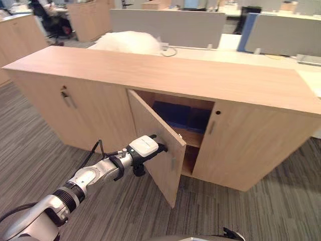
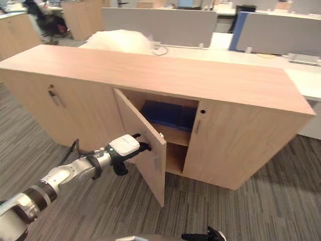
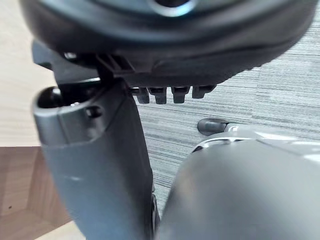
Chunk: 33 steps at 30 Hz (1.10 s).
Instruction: Walk over to the cabinet, pick up the folder, carry it to the office cabinet, place the folder inside the office cabinet, then close the office cabinet door
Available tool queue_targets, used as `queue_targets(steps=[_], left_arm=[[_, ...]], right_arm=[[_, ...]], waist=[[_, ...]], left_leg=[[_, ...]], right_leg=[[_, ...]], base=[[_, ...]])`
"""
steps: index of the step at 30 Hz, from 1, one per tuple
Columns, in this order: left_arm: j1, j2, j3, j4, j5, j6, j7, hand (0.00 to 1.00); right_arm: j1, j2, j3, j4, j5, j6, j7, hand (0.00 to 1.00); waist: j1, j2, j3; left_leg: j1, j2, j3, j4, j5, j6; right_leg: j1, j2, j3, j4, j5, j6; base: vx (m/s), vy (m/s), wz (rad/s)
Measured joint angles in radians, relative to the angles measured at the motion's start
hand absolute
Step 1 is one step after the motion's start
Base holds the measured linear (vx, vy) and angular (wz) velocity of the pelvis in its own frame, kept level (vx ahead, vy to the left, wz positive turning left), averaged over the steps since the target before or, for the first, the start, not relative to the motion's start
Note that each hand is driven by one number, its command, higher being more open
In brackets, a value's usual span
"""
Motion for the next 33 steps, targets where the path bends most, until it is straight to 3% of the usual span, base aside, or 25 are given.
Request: queue_targets(steps=[3, 10, 15, 18, 20, 22, 23, 24, 25, 26, 27, 28, 30, 31, 32, 33], left_arm=[[0.035, -0.038, 0.042, 0.05, -0.001, 0.012, 0.0, 1.0], [0.086, -0.164, 0.087, 0.19, -0.019, 0.047, -0.006, 1.0], [0.11, -0.239, 0.122, 0.3, -0.02, 0.088, -0.027, 1.0], [0.144, -0.259, 0.16, 0.306, -0.02, 0.107, -0.029, 1.0], [0.173, -0.276, 0.179, 0.306, -0.022, 0.108, -0.039, 1.0], [0.201, -0.301, 0.204, 0.306, -0.025, 0.109, -0.044, 1.0], [0.232, -0.322, 0.222, 0.3, -0.043, 0.114, -0.046, 1.0], [0.243, -0.329, 0.227, 0.298, -0.044, 0.117, -0.047, 1.0], [0.269, -0.342, 0.243, 0.295, -0.053, 0.119, -0.048, 1.0], [0.285, -0.351, 0.251, 0.293, -0.06, 0.12, -0.049, 1.0], [0.312, -0.359, 0.269, 0.275, -0.062, 0.12, -0.049, 1.0], [0.323, -0.363, 0.281, 0.266, -0.062, 0.121, -0.049, 1.0], [0.346, -0.37, 0.318, 0.229, -0.063, 0.126, -0.048, 1.0], [0.353, -0.37, 0.34, 0.224, -0.063, 0.128, -0.046, 1.0], [0.357, -0.369, 0.36, 0.224, -0.063, 0.129, -0.044, 1.0], [0.385, -0.371, 0.411, 0.229, -0.063, 0.153, -0.038, 1.0]], right_arm=[[0.009, 0.0, -0.002, -0.003, 0.006, -0.012, 0.0, 1.0], [0.016, 0.003, -0.051, -0.01, 0.009, -0.015, -0.001, 1.0], [0.019, 0.006, -0.1, -0.01, 0.012, -0.02, -0.017, 1.0], [0.028, 0.001, -0.119, -0.011, 0.039, -0.019, -0.031, 1.0], [0.032, 0.002, -0.134, -0.012, 0.04, -0.02, -0.033, 1.0], [0.03, -0.005, -0.136, -0.012, 0.04, -0.021, -0.035, 1.0], [0.031, -0.014, -0.139, -0.01, 0.04, -0.02, -0.035, 1.0], [0.031, -0.019, -0.139, -0.01, 0.04, -0.019, -0.035, 1.0], [0.028, -0.026, -0.14, -0.009, 0.039, -0.017, -0.036, 1.0], [0.029, -0.028, -0.141, -0.006, 0.039, -0.016, -0.036, 1.0], [0.029, -0.034, -0.143, 0.006, 0.039, -0.012, -0.037, 1.0], [0.029, -0.035, -0.148, 0.01, 0.039, -0.011, -0.038, 1.0], [0.031, -0.032, -0.182, 0.012, 0.039, -0.009, -0.041, 1.0], [0.03, -0.037, -0.18, 0.01, 0.039, -0.01, -0.043, 1.0], [0.026, -0.041, -0.18, 0.009, 0.037, -0.01, -0.042, 1.0], [0.02, -0.021, -0.173, 0.006, 0.037, -0.01, -0.041, 1.0]], waist=[[-0.026, 0.016, 0.006], [-0.055, 0.045, 0.022], [-0.08, 0.065, 0.032], [-0.08, 0.082, 0.042], [-0.079, 0.093, 0.046], [-0.079, 0.104, 0.052], [-0.076, 0.115, 0.053], [-0.074, 0.12, 0.056], [-0.069, 0.124, 0.062], [-0.063, 0.126, 0.062], [-0.051, 0.124, 0.063], [-0.046, 0.123, 0.065], [-0.023, 0.126, 0.083], [-0.015, 0.149, 0.089], [-0.012, 0.158, 0.098], [-0.014, 0.134, 0.107]], left_leg=[[0.002, 0.046, 0.023, 0.018, -0.004, -0.025], [-0.004, 0.172, 0.027, 0.066, -0.004, -0.092], [-0.006, 0.266, 0.029, 0.167, -0.044, -0.131], [-0.012, 0.32, 0.029, 0.256, -0.079, -0.12], [-0.031, 0.361, 0.024, 0.35, -0.098, -0.089], [-0.07, 0.388, -0.026, 0.46, -0.107, -0.026], [-0.11, 0.395, -0.118, 0.547, -0.102, 0.026], [-0.121, 0.394, -0.157, 0.576, -0.096, 0.034], [-0.148, 0.382, -0.237, 0.635, -0.103, 0.047], [-0.161, 0.341, -0.313, 0.67, -0.149, 0.035], [-0.185, 0.257, -0.408, 0.712, -0.225, 0.016], [-0.203, 0.207, -0.454, 0.729, -0.263, 0.007], [-0.244, 0.039, -0.608, 0.696, -0.324, -0.034], [-0.231, -0.008, -0.66, 0.576, -0.287, -0.033], [-0.221, -0.003, -0.653, 0.554, -0.284, 0.024], [-0.19, -0.019, -0.627, 0.515, -0.275, 0.029]], right_leg=[[0.0, 0.043, 0.013, -0.02, 0.006, -0.006], [0.015, 0.16, 0.012, -0.038, -0.004, -0.056], [0.044, 0.23, 0.023, -0.037, -0.022, -0.084], [0.059, 0.26, 0.046, -0.029, -0.035, -0.103], [0.059, 0.28, 0.071, -0.013, -0.048, -0.119], [0.06, 0.294, 0.097, -0.003, -0.054, -0.129], [0.061, 0.298, 0.121, 0.008, -0.058, -0.137], [0.062, 0.3, 0.131, 0.014, -0.061, -0.141], [0.069, 0.301, 0.156, 0.023, -0.067, -0.15], [0.071, 0.295, 0.173, 0.029, -0.071, -0.157], [0.07, 0.281, 0.197, 0.037, -0.076, -0.164], [0.071, 0.274, 0.204, 0.038, -0.077, -0.164], [0.067, 0.258, 0.222, 0.051, -0.073, -0.156], [0.066, 0.271, 0.235, 0.055, -0.073, -0.129], [0.073, 0.281, 0.241, 0.055, -0.078, -0.118], [0.088, 0.264, 0.256, 0.057, -0.079, -0.112]], base=[[-0.05, -0.116, -0.27], [0.01, -0.153, -0.09], [0.04, -0.101, -0.12], [0.03, -0.053, -0.25], [0.04, -0.062, -0.37], [0.03, -0.076, -0.41], [0.05, -0.069, -0.42], [0.09, -0.054, -0.54], [0.1, 0.023, -0.45], [0.11, 0.076, -0.57], [0.09, 0.108, -0.44], [0.07, 0.123, -0.38], [0.05, 0.199, -0.35], [0.03, 0.244, -0.35], [0.01, 0.258, -0.33], [0.0, 0.202, -0.22]])
